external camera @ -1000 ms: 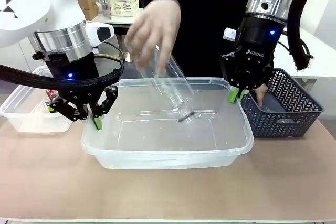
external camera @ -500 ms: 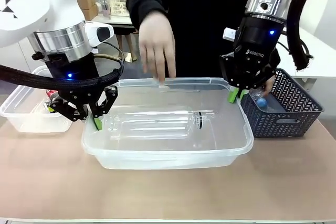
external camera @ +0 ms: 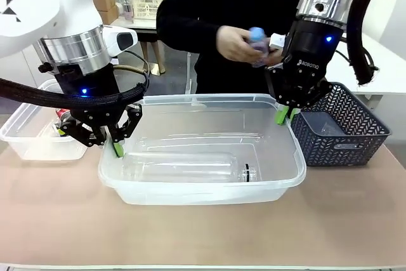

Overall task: Sort the waste into each basket.
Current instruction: Offer the picked Organizing box to the human.

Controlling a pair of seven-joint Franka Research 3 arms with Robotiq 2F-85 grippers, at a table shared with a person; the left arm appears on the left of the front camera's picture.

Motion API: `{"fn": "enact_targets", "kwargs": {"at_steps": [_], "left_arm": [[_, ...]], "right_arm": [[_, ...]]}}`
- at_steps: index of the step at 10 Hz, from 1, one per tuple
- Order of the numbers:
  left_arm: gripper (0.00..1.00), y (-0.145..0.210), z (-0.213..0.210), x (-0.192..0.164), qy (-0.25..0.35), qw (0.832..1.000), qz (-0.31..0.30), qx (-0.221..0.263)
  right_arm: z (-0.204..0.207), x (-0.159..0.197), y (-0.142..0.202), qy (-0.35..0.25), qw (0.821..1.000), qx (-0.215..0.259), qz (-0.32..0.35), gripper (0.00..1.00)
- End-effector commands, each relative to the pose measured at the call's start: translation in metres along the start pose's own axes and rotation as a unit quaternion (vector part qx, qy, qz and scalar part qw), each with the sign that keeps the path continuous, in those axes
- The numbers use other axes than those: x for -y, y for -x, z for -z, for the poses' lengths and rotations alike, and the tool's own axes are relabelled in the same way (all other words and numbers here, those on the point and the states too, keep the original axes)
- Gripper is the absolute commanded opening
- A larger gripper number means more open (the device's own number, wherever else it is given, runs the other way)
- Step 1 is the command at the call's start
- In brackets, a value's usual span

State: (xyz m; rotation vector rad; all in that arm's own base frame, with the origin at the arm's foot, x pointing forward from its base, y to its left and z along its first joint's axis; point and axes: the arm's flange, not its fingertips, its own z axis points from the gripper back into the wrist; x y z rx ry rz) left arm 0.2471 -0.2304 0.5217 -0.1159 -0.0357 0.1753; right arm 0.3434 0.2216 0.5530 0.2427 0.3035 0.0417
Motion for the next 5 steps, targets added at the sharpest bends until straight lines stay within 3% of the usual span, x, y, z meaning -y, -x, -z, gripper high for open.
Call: {"fn": "enact_targets", "kwargs": {"at_steps": [1, 5], "left_arm": [[0.05, -0.001, -0.0008, 0.0004, 0.006, 1.0, -0.016, 0.001], [0.05, -0.001, -0.0008, 0.0004, 0.006, 1.0, -0.016, 0.001]], "right_arm": [[-0.0027, -0.0013, 0.0055, -0.002, 1.0, -0.003, -0.008, 0.09], [-0.0027, -0.0013, 0.0055, -0.002, 1.0, -0.003, -0.008, 0.09]]}}
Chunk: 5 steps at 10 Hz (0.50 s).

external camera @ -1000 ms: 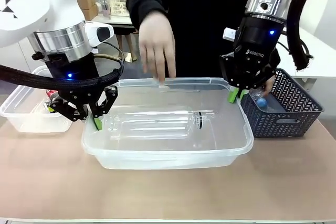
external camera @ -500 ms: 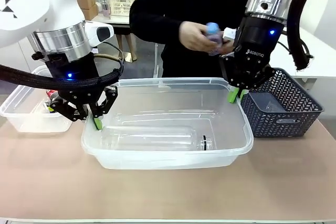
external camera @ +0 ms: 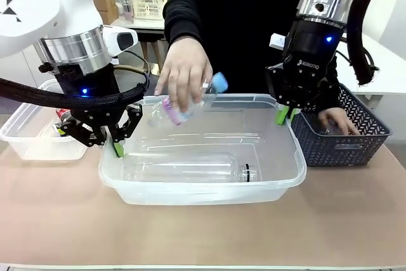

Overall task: Sort the waste into each basket.
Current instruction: Offer the picked Organizing box to the human.

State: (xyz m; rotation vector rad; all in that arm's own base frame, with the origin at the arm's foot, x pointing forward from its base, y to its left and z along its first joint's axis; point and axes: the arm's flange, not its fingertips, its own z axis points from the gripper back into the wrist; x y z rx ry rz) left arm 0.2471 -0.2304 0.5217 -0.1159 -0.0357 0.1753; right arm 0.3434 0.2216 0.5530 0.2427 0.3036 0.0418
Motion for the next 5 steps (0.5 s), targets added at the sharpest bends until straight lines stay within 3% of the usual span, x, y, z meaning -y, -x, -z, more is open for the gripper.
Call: {"fn": "enact_targets", "kwargs": {"at_steps": [1, 5], "left_arm": [[0.05, -0.001, -0.0008, 0.0004, 0.006, 1.0, -0.016, 0.001], [0.05, -0.001, -0.0008, 0.0004, 0.006, 1.0, -0.016, 0.001]], "right_arm": [[-0.0027, -0.0013, 0.0055, -0.002, 1.0, -0.003, -0.008, 0.09], [-0.0027, -0.0013, 0.0055, -0.002, 1.0, -0.003, -0.008, 0.09]]}}
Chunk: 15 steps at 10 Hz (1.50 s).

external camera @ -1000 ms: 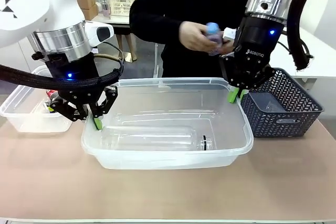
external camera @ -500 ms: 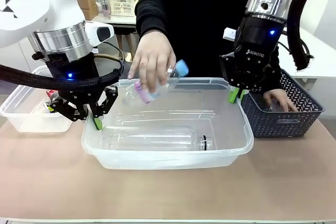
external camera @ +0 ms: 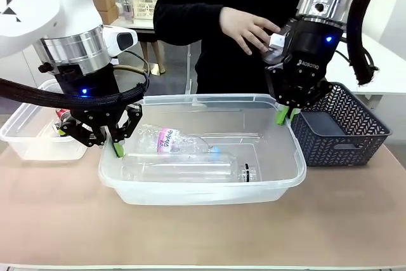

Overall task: Sort the waste into each basket.
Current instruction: Offer the picked Organizing box to the human.

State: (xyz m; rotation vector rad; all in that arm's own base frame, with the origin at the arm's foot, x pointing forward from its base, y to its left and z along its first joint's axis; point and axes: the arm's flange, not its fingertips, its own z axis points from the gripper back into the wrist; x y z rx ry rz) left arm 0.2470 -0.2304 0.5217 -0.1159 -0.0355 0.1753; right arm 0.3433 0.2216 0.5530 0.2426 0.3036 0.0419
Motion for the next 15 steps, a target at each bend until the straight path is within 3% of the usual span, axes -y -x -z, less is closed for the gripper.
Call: {"fn": "enact_targets", "kwargs": {"at_steps": [1, 15], "left_arm": [[0.05, -0.001, -0.0008, 0.0004, 0.006, 1.0, -0.016, 0.001], [0.05, -0.001, -0.0008, 0.0004, 0.006, 1.0, -0.016, 0.001]], "right_arm": [[-0.0027, -0.0013, 0.0055, -0.002, 1.0, -0.003, -0.008, 0.09], [-0.0027, -0.0013, 0.0055, -0.002, 1.0, -0.003, -0.008, 0.09]]}}
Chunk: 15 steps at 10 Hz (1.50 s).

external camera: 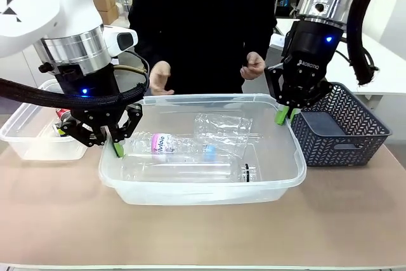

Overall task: Sort the waste into each basket.
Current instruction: Offer the picked Organizing box to the human.

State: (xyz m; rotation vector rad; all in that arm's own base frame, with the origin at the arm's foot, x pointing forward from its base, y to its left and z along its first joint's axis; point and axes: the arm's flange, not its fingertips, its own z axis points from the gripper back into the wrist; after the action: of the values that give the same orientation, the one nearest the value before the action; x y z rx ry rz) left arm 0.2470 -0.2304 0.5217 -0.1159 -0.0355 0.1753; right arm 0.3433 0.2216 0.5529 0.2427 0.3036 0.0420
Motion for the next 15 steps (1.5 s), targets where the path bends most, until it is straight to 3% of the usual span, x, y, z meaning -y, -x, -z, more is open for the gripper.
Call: {"fn": "enact_targets", "kwargs": {"at_steps": [1, 4, 5, 6, 8, 10, 12, 15], "left_arm": [[0.05, -0.001, -0.001, 0.0, 0.006, 1.0, -0.016, 0.001], [0.05, -0.001, -0.001, 0.0, 0.006, 1.0, -0.016, 0.001], [0.05, 0.0, 0.0, 0.0, 0.0, 1.0, 0.0, 0.0], [0.05, -0.034, -0.008, 0.004, 0.014, 1.0, 0.002, 0.01], [0.05, -0.092, -0.019, 0.016, 0.01, 0.998, 0.046, 0.038], [0.05, -0.15, -0.018, 0.018, 0.016, 0.998, 0.047, 0.047], [0.05, -0.187, 0.003, 0.015, 0.007, 0.999, 0.043, 0.031], [0.05, -0.197, 0.026, 0.011, 0.023, 0.999, 0.03, 0.017]], "right_arm": [[-0.003, -0.001, 0.005, -0.002, 1.0, -0.003, -0.008, 0.09], [0.0, 0.0, 0.0, 0.0, 1.0, 0.0, 0.0, 0.09], [-0.015, -0.014, -0.02, 0.032, 0.999, 0.003, -0.022, 0.09], [-0.036, -0.028, -0.045, 0.04, 0.998, 0.009, -0.053, 0.09], [-0.068, -0.047, -0.099, 0.058, 0.995, -0.027, -0.082, 0.09], [-0.074, -0.052, -0.14, 0.056, 0.997, -0.034, -0.051, 0.09], [-0.067, -0.045, -0.161, 0.042, 0.998, -0.037, -0.034, 0.09], [-0.052, -0.023, -0.173, 0.031, 0.998, -0.053, 0.004, 0.09]]}}
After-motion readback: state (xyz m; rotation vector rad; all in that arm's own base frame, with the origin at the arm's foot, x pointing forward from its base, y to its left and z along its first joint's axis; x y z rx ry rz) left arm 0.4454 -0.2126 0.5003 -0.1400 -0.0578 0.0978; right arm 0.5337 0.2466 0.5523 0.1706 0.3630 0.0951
